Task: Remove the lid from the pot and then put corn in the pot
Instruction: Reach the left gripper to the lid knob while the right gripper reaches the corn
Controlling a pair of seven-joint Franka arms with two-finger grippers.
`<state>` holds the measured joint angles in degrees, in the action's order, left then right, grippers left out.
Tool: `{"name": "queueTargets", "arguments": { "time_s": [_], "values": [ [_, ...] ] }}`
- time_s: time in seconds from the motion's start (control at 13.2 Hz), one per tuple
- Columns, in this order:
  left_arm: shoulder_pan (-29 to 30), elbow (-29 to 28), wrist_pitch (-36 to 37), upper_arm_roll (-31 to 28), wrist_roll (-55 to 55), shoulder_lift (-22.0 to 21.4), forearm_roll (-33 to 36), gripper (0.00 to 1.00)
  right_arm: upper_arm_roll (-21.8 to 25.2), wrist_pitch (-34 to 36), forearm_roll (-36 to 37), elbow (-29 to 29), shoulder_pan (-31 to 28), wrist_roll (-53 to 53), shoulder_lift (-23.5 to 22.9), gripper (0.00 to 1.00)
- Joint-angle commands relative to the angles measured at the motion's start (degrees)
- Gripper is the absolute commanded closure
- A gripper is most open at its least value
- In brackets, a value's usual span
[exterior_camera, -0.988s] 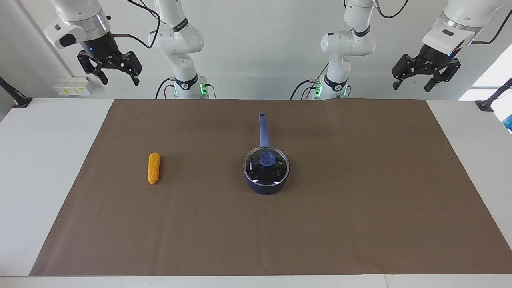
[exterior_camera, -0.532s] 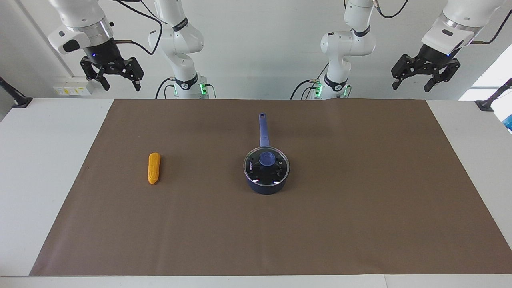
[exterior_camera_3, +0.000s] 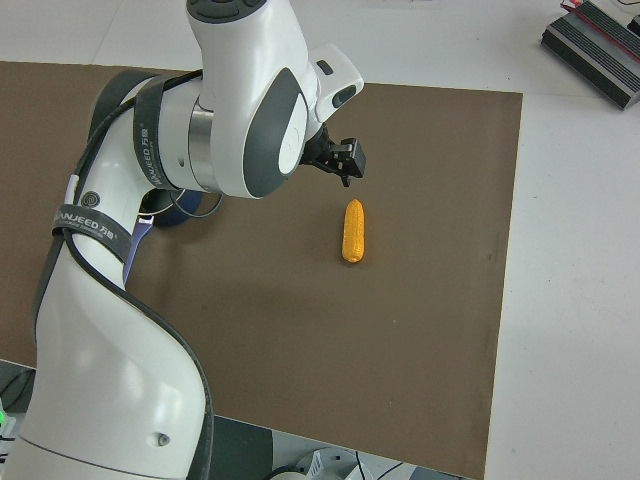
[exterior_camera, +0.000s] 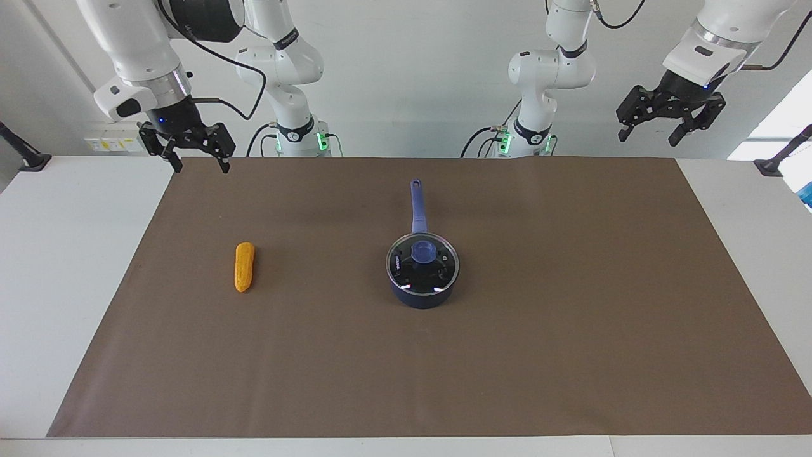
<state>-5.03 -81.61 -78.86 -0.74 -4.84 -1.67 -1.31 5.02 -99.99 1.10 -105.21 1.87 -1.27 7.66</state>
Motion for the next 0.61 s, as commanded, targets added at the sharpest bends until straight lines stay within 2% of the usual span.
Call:
{"name": "queueTargets", "arguments": {
  "time_s": [0.0, 0.3, 0.53],
  "values": [
    [-1.38, -1.27, -0.59, 0.04, 0.53, -1.23, -0.45, 0.0, -0.27, -7.56, 0.4, -4.12, -0.38, 1.19, -4.04, 0.0],
    [-6.47, -3.11, -4.89, 0.13, 4.21, -0.88, -0.54, 0.0, -0.36, -21.62, 0.4, -5.45, 0.15, 1.19, -15.38, 0.0],
    [-12.44, -5.4, -9.63, 0.13, 10.62, -0.18, -0.45, 0.0, -0.36, -23.5, 0.4, -7.02, -0.28, 1.19, -18.64, 0.0]
  ]
}}
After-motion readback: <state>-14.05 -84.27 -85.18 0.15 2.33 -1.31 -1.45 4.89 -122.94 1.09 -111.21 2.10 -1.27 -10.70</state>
